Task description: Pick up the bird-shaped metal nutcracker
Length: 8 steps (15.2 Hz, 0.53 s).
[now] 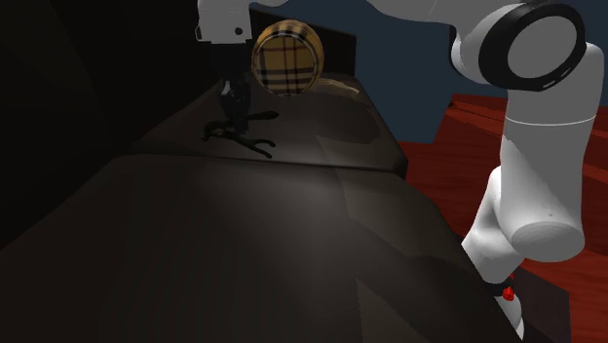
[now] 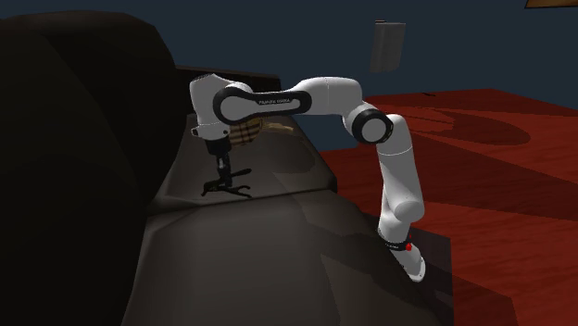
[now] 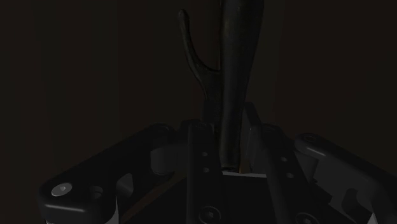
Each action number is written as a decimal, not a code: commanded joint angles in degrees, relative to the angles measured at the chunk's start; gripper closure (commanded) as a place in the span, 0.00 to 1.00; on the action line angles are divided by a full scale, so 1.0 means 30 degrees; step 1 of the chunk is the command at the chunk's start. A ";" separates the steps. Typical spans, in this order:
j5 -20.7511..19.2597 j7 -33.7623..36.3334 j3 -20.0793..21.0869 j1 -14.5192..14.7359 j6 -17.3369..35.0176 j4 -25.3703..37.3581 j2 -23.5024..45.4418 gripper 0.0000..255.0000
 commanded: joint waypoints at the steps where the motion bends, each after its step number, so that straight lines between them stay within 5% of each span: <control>1: -0.0037 0.0039 0.0007 0.0046 -0.0564 0.0737 0.0173 1.00; 8: -0.0233 0.0232 0.0038 0.0312 -0.2908 0.4039 0.1135 1.00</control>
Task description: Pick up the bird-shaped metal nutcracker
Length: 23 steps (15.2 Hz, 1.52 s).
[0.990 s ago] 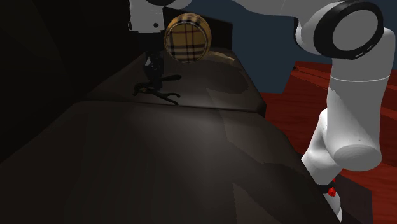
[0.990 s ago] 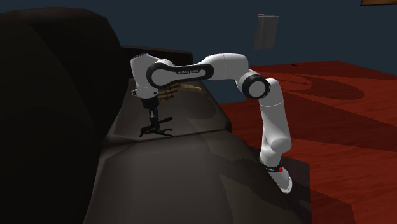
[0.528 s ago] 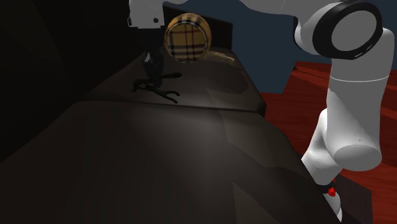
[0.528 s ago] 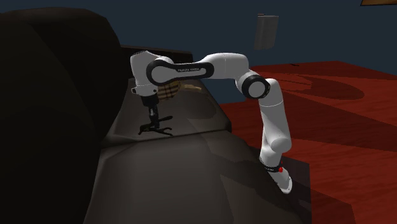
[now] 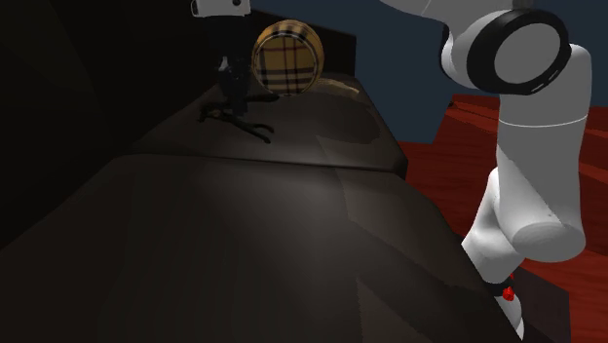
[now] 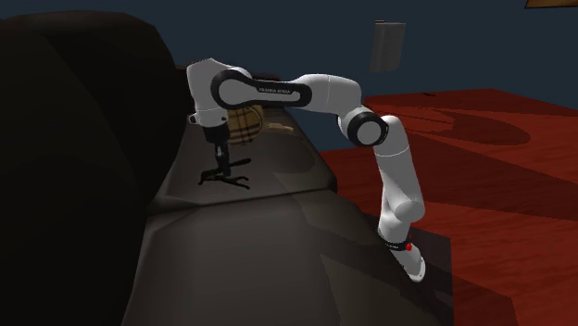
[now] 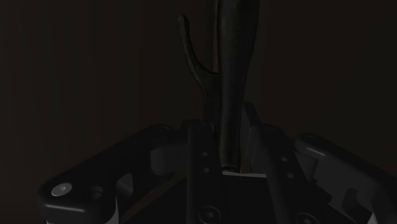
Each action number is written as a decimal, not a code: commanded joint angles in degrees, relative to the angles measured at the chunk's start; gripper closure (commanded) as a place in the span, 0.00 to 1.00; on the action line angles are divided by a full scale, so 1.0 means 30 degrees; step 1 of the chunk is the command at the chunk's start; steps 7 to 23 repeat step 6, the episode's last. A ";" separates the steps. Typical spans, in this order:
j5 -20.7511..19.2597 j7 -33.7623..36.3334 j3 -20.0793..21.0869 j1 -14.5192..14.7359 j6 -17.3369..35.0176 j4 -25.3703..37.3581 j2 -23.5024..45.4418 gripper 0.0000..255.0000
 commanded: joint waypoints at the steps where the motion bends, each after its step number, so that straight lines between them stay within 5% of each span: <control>1: -0.0077 0.0041 -0.0001 0.0086 -0.0720 0.1076 0.0369 1.00; 5: -0.0237 0.0148 0.0004 0.0311 -0.2031 0.3163 0.1147 1.00; 23: -0.0235 0.0148 0.0003 0.0310 -0.2026 0.3152 0.1140 1.00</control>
